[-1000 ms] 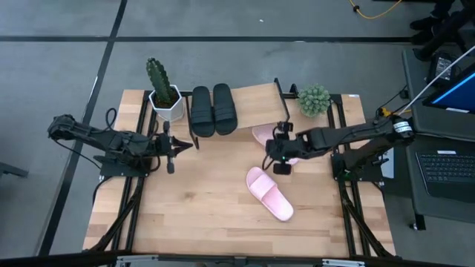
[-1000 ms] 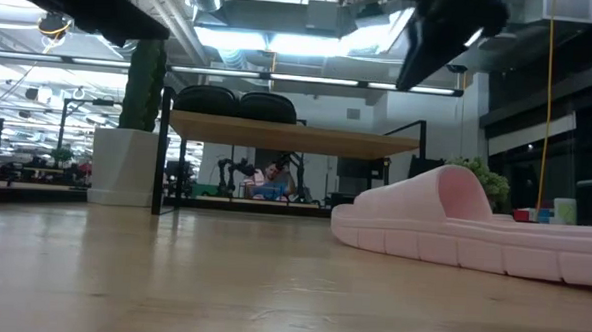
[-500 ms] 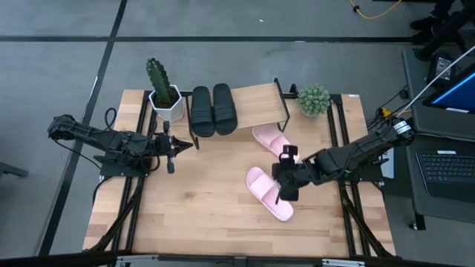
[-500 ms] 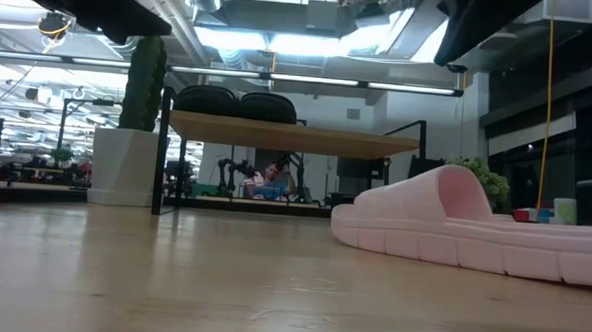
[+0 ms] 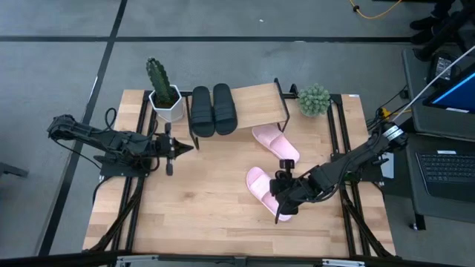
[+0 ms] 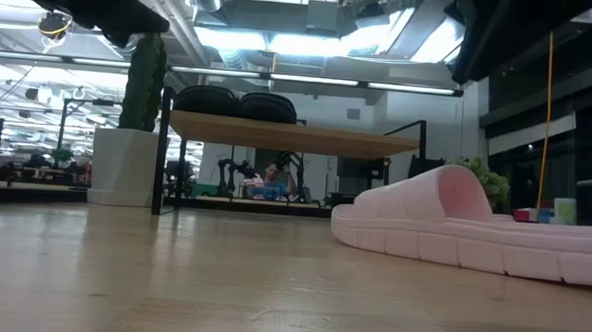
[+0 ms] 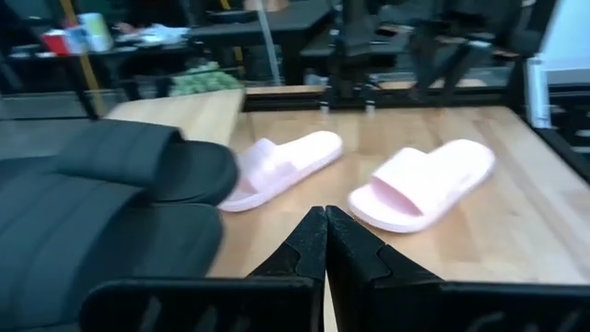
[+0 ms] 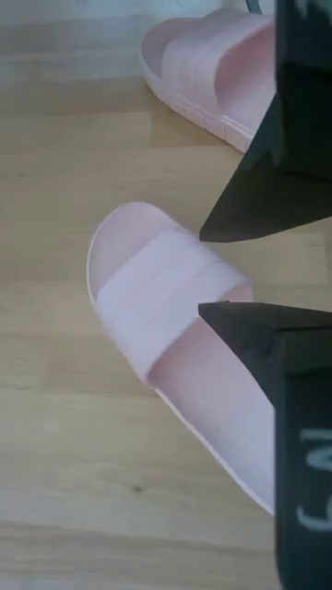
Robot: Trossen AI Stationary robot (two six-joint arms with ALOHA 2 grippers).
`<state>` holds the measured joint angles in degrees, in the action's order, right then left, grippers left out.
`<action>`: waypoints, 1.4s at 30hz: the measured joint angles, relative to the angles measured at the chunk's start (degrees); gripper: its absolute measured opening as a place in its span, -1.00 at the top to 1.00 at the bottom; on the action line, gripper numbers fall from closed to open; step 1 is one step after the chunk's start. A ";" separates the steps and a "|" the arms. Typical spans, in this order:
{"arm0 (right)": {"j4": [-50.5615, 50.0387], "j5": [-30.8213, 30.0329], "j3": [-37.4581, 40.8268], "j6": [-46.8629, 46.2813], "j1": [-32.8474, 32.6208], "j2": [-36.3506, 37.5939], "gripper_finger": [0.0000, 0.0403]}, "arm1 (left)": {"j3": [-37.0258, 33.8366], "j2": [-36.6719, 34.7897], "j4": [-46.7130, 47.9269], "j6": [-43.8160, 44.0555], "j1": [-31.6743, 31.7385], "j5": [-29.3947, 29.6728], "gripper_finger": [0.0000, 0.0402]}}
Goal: Pick and place slides into the shelf
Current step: Put the bottom pink slide on the shelf
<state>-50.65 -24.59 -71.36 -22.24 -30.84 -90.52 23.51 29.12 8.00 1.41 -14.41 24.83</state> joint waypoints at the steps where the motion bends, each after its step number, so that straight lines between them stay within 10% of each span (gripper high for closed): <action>1: 0.09 -0.60 -0.02 -0.02 -0.15 -0.48 0.42 | 0.00 0.00 0.12 0.00 0.00 -1.31 1.00; 8: 0.07 -1.44 -0.02 0.30 -1.13 -4.56 0.42 | 0.00 0.52 2.16 0.25 0.00 -9.49 1.00; 42: 4.91 -7.79 0.27 9.25 -2.69 -16.65 0.42 | -5.03 0.50 1.96 4.50 -1.92 -9.73 1.00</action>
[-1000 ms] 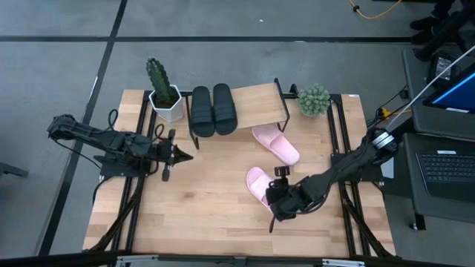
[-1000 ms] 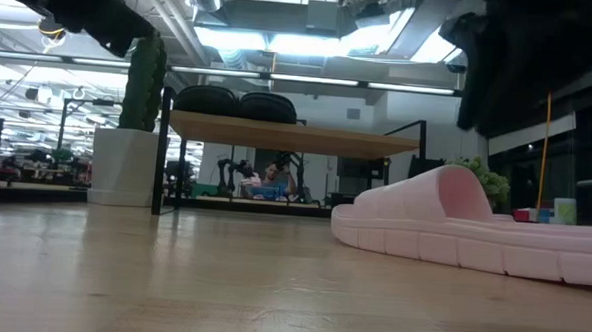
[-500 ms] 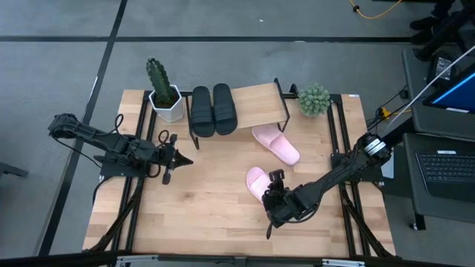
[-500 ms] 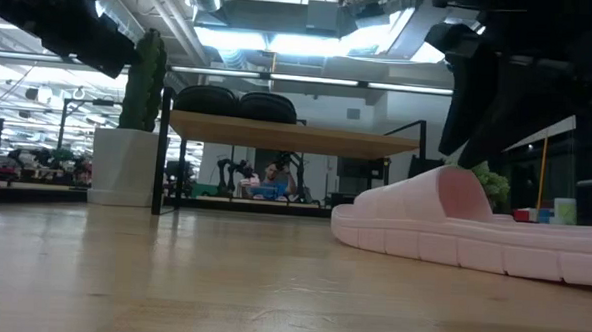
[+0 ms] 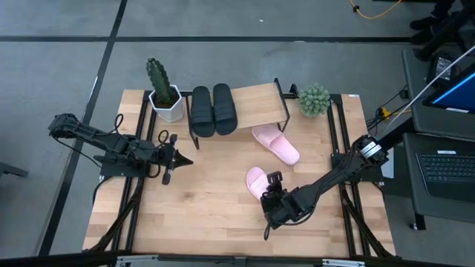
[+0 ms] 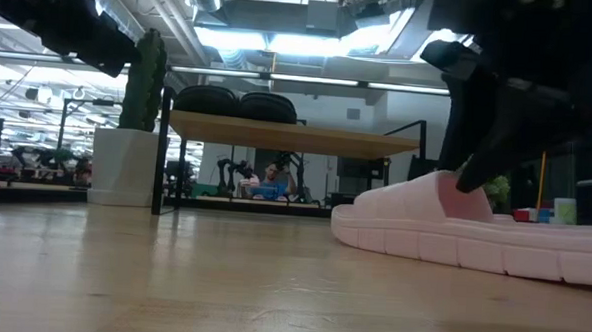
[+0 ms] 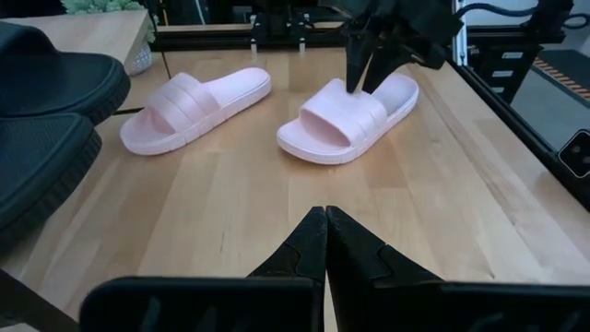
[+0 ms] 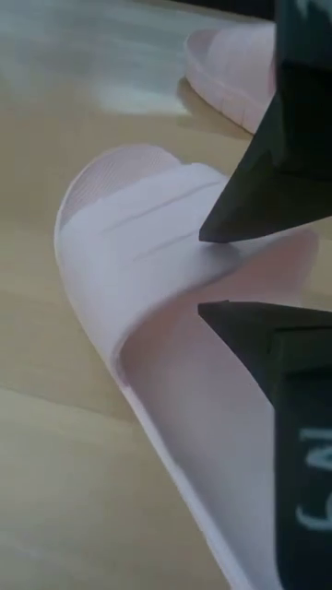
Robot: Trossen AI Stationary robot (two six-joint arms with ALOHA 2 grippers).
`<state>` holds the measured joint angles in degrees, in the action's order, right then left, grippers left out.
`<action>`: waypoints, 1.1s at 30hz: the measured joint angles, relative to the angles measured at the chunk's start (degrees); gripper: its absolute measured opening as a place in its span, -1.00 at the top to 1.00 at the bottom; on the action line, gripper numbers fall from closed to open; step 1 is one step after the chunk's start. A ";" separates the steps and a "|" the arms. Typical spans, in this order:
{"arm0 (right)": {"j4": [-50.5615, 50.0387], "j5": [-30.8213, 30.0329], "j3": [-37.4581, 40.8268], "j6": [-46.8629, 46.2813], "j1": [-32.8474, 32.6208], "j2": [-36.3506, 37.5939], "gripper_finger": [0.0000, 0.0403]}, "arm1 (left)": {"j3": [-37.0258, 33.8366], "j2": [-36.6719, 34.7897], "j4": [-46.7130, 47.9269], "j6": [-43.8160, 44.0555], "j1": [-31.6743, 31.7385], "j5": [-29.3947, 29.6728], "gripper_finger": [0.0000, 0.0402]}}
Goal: Pick and place slides into the shelf
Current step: Put the bottom pink slide on the shelf
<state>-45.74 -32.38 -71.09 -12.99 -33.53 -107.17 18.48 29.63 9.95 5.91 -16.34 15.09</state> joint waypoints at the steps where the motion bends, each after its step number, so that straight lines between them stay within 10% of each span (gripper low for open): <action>1: 0.21 -0.16 0.00 -0.01 0.16 -0.02 0.42 | 0.00 0.00 -0.08 0.00 0.00 0.00 1.00; 19: 0.05 0.78 -0.36 -5.43 0.98 -0.07 0.95 | 0.02 0.00 -0.11 -0.02 0.00 0.02 1.00; 33: -18.50 -3.30 -19.60 -9.22 2.37 -0.18 0.96 | 0.07 0.00 -0.13 -0.02 0.00 0.02 1.00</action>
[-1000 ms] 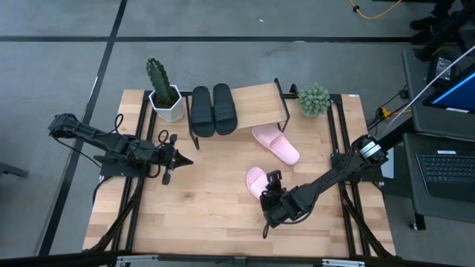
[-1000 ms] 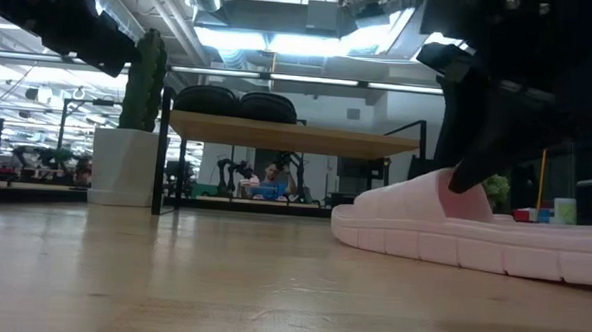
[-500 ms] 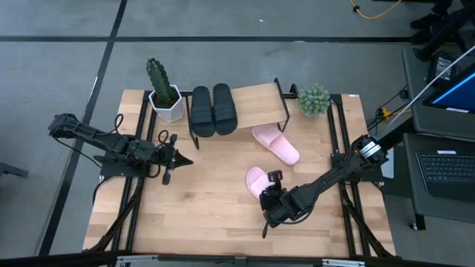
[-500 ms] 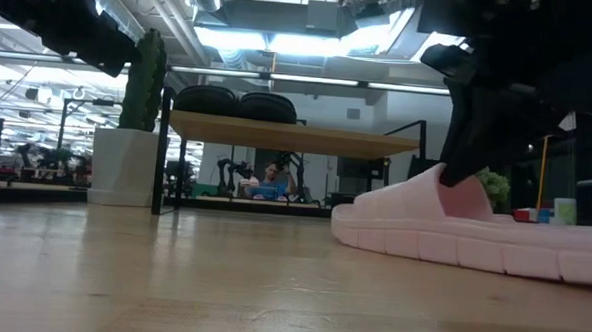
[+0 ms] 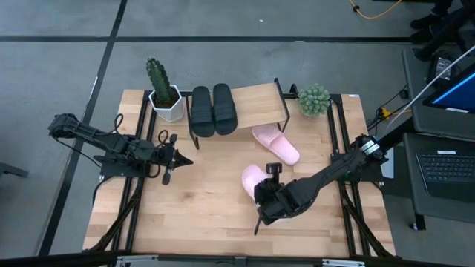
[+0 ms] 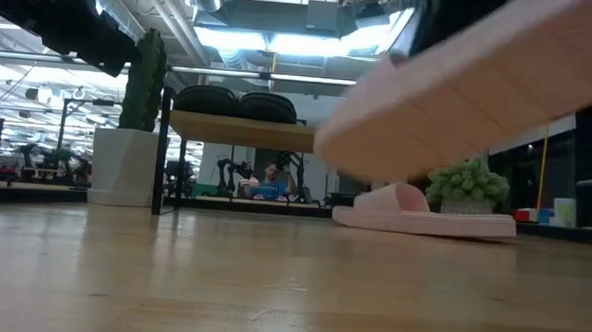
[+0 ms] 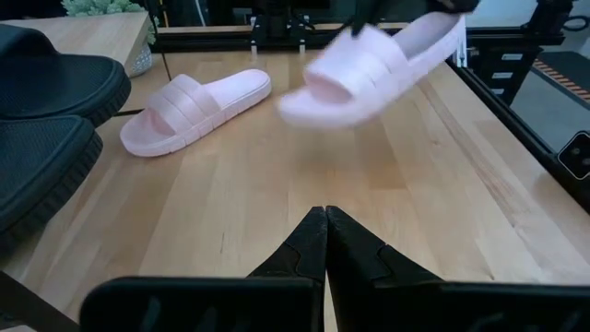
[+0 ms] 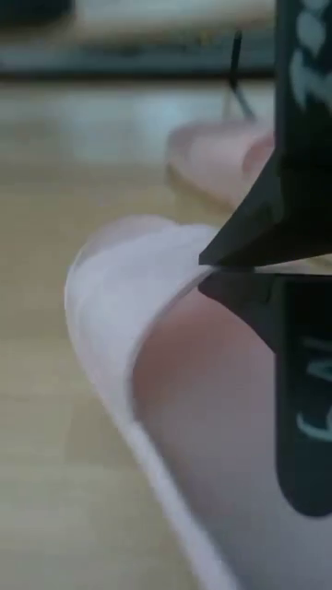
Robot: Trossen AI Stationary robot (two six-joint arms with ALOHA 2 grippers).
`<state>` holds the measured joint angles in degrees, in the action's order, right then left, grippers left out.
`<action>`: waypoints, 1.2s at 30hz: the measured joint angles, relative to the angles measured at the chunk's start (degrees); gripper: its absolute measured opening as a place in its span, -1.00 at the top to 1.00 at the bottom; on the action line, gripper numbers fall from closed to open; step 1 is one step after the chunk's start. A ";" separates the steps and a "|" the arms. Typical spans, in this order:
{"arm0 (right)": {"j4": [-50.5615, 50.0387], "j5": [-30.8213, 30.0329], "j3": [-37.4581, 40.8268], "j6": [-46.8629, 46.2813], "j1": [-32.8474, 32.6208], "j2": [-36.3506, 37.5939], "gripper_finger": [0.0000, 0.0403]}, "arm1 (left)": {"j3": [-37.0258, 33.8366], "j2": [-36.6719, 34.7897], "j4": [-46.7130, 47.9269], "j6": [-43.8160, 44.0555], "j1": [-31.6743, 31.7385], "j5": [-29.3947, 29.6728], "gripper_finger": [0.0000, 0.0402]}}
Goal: Pick and place slides into the shelf
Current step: Put the bottom pink slide on the shelf
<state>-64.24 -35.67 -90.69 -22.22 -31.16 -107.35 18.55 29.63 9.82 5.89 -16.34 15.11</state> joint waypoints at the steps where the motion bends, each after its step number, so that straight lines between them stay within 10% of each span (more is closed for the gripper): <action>1: -1.76 -1.22 -1.36 -0.06 -0.02 0.00 0.96 | 0.00 0.00 0.00 0.00 0.02 0.00 1.00; 22: -21.92 -13.99 -8.58 -1.18 7.41 0.18 0.97 | 0.00 0.00 0.02 -0.45 0.02 0.02 1.00; 36: -14.20 -20.35 -8.58 17.54 22.62 3.07 0.97 | 0.00 -0.02 0.03 -1.34 0.02 0.11 1.00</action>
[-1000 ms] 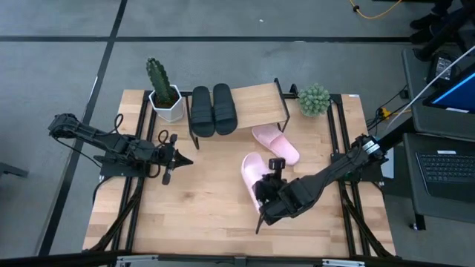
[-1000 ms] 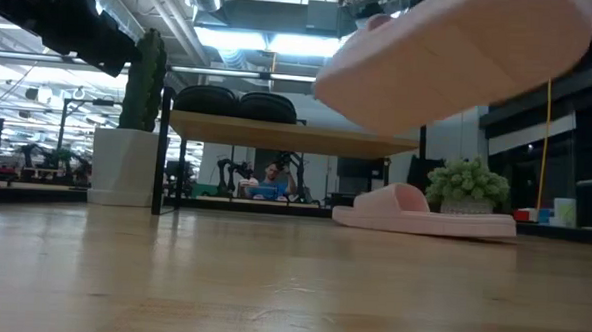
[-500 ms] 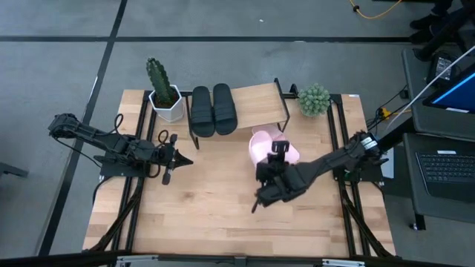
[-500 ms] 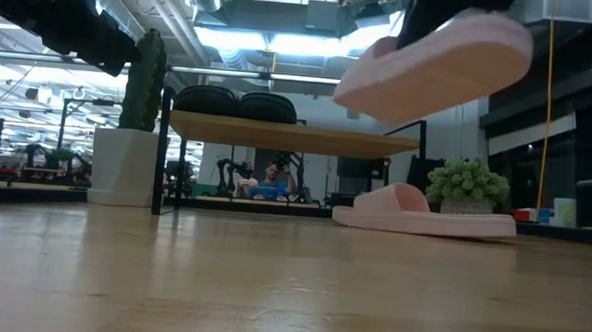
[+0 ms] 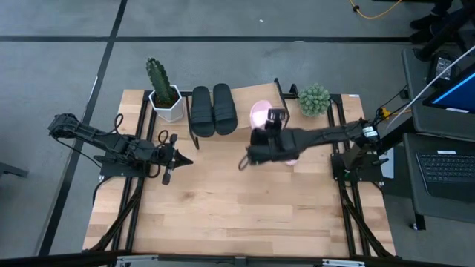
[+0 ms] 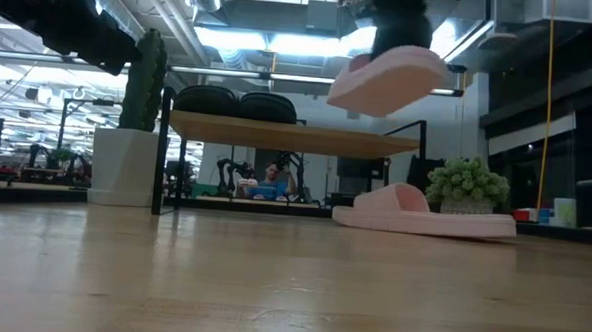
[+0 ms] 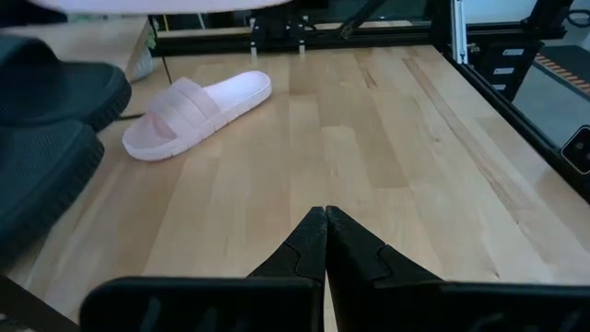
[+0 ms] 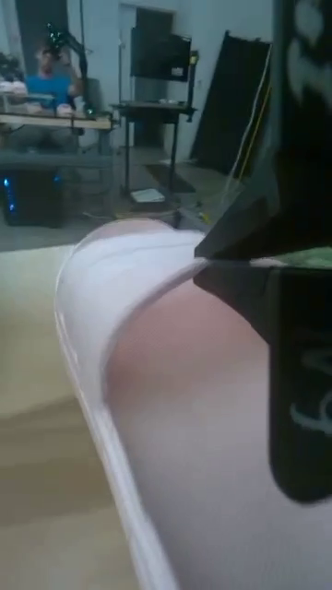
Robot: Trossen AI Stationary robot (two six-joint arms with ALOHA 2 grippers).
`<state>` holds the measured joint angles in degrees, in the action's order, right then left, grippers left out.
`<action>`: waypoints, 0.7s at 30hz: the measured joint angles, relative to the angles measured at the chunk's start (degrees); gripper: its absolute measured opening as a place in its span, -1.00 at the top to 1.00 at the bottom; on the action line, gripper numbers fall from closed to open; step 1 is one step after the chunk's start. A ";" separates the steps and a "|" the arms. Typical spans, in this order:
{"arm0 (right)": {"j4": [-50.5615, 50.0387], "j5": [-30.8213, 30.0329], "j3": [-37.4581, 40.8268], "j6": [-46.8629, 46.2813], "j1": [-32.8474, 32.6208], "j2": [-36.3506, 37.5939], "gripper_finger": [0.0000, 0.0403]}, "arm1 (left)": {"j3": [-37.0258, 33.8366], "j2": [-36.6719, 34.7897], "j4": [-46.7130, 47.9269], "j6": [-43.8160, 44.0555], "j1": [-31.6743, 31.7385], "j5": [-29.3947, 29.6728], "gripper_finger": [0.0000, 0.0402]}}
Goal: Pick and place slides into the shelf
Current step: Put the bottom pink slide on the shelf
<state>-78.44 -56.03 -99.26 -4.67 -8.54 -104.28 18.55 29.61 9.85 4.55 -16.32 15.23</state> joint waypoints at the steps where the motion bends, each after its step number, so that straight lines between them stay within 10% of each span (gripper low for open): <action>1: 2.32 -0.02 0.00 3.39 1.19 0.24 0.97 | 0.02 0.00 -0.03 -0.56 -0.01 0.15 1.00; 10: 23.98 7.11 0.00 29.16 14.86 1.12 0.97 | 0.02 0.00 0.00 -1.17 0.02 0.37 1.00; 21: 35.08 18.63 0.02 35.39 24.44 1.12 0.97 | 0.02 0.00 0.00 -1.17 0.02 0.41 1.00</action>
<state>-43.36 -37.40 -99.24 30.71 15.91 -103.15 18.57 29.61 9.85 3.38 -16.29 15.64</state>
